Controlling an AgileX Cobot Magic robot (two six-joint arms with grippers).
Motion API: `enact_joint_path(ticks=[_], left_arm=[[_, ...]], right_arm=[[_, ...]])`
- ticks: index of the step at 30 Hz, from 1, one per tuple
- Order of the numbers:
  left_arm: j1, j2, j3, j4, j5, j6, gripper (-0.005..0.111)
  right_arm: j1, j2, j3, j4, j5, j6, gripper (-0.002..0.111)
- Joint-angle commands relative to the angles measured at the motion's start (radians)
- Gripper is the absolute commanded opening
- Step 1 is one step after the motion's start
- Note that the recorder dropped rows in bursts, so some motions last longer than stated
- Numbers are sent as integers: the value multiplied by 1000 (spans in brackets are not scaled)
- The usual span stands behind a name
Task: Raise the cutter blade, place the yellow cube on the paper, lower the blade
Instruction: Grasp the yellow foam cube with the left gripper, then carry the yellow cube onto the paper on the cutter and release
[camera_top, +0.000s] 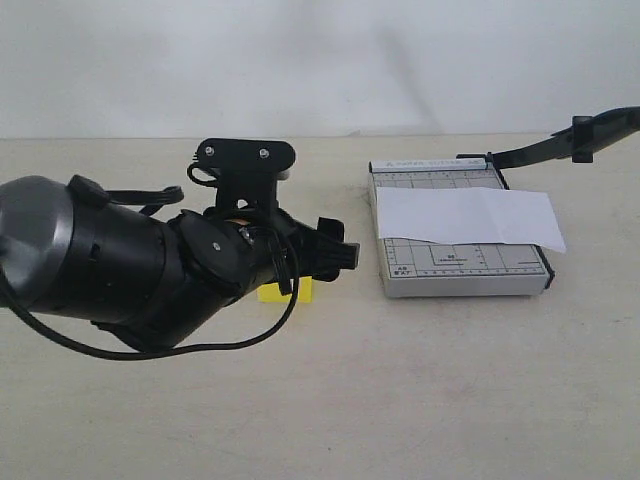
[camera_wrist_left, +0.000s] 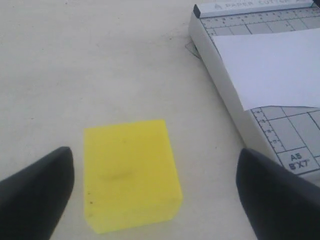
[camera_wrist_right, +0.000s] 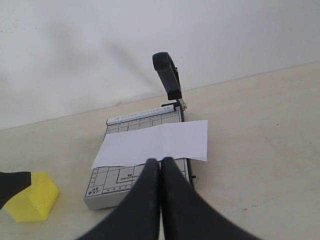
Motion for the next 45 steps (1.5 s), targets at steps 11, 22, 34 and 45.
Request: enact_joint_path(ticks=[11, 22, 34, 45], left_arm=[[73, 137, -114, 132, 47, -114, 83], [73, 199, -114, 94, 50, -114, 83], [73, 188, -114, 60, 47, -105, 4], [70, -52, -161, 182, 194, -293, 4]], right_arm=[[-3, 0, 5, 12, -3, -2, 0], [-3, 0, 5, 18, -2, -2, 0], [-3, 0, 5, 22, -2, -2, 0], [-3, 0, 5, 21, -2, -5, 0]])
